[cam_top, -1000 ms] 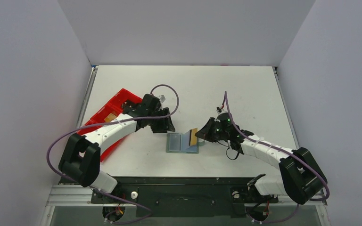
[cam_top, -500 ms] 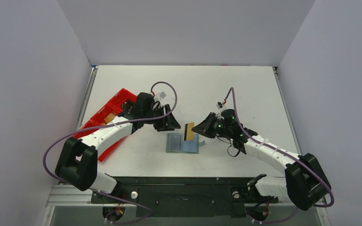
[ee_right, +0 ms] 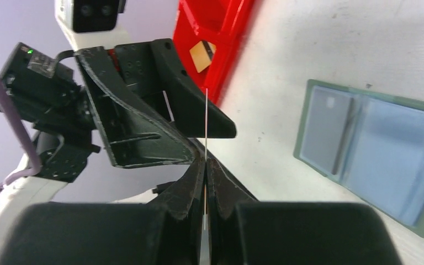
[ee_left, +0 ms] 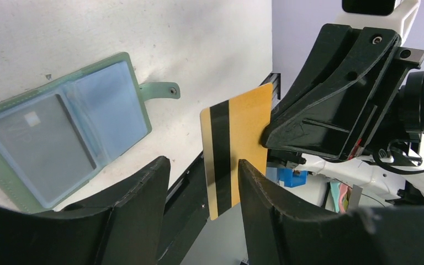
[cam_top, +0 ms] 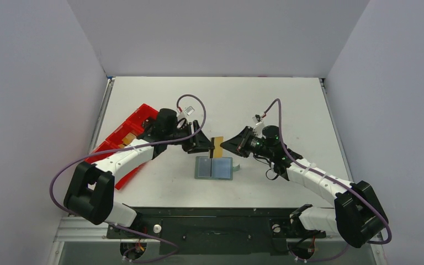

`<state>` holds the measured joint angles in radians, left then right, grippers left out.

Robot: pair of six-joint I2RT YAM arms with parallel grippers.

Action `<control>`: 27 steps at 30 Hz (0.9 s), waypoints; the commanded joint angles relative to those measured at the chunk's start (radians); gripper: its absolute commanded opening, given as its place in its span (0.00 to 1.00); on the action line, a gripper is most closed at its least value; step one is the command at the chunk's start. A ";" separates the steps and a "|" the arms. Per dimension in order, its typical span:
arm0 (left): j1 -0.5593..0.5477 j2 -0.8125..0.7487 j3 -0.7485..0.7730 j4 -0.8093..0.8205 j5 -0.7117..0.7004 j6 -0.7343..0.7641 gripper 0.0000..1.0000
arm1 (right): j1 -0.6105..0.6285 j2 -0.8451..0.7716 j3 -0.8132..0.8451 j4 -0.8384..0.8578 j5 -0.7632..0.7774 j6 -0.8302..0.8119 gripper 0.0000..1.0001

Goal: Take the credit cards out of the card holder
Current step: Place the credit card in the storage box.

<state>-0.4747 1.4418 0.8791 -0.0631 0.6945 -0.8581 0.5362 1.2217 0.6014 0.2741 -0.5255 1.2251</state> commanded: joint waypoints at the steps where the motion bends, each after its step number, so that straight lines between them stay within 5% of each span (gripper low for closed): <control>1: 0.008 -0.032 -0.003 0.105 0.061 -0.035 0.46 | -0.009 -0.002 0.003 0.138 -0.039 0.048 0.00; 11: 0.008 -0.024 -0.039 0.242 0.120 -0.148 0.33 | -0.008 0.022 -0.004 0.163 -0.054 0.054 0.00; 17: 0.008 -0.025 -0.045 0.267 0.130 -0.169 0.01 | -0.007 0.026 -0.002 0.154 -0.049 0.043 0.00; 19: 0.008 -0.029 -0.047 0.266 0.129 -0.169 0.00 | -0.006 0.025 0.005 0.128 -0.042 0.028 0.09; 22: 0.008 -0.037 -0.049 0.254 0.115 -0.165 0.00 | -0.004 0.012 0.024 0.033 -0.017 -0.011 0.40; 27: 0.018 -0.060 -0.043 0.189 0.068 -0.134 0.00 | -0.004 -0.039 0.081 -0.199 0.131 -0.129 0.57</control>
<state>-0.4629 1.4364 0.8299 0.1413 0.7956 -1.0264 0.5255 1.2472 0.6083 0.2401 -0.5266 1.2072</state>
